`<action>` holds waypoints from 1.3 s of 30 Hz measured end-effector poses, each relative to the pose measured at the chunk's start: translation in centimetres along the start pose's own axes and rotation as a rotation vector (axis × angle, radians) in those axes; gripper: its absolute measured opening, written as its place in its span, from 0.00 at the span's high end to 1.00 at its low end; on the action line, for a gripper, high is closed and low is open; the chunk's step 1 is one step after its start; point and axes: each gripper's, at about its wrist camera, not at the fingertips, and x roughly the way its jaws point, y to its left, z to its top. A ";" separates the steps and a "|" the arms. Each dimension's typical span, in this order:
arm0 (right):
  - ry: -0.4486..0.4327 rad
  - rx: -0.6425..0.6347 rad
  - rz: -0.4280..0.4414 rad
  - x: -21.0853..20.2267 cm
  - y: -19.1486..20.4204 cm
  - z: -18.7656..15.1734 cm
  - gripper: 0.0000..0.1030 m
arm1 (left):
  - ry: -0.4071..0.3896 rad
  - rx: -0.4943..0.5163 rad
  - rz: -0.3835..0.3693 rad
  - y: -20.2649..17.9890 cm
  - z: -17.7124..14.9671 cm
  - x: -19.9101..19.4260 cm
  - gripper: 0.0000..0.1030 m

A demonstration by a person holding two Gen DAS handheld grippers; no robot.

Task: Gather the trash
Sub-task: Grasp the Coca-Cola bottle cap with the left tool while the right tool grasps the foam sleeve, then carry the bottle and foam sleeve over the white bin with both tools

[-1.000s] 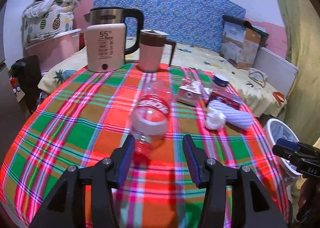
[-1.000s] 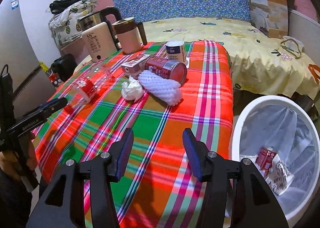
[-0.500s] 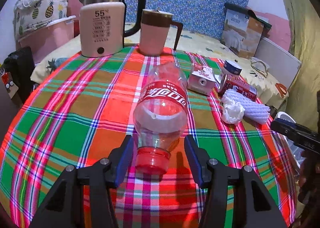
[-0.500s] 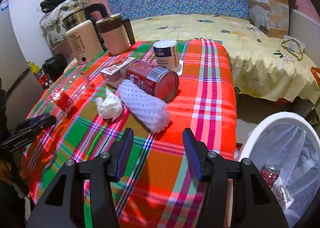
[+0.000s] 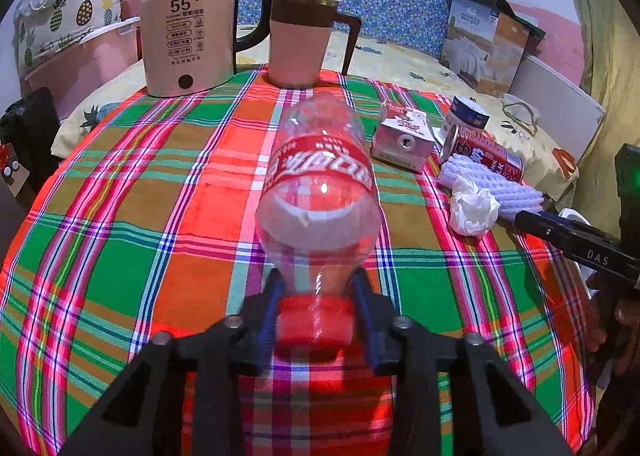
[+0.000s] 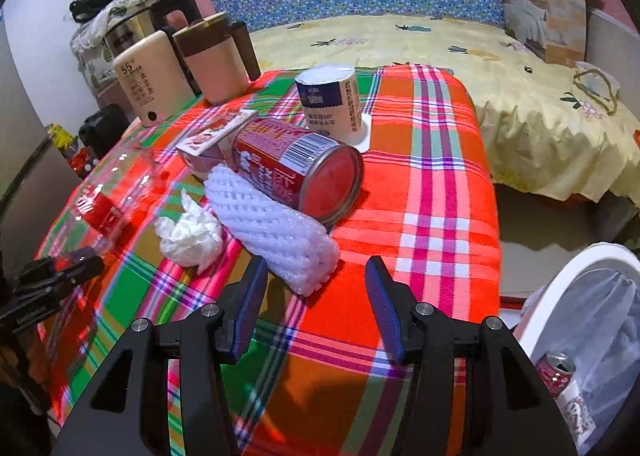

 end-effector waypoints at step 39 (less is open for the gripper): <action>-0.123 0.168 0.042 -9.5 -1.9 -6.9 0.86 | -0.106 0.043 -0.111 -7.0 -3.8 -6.9 0.68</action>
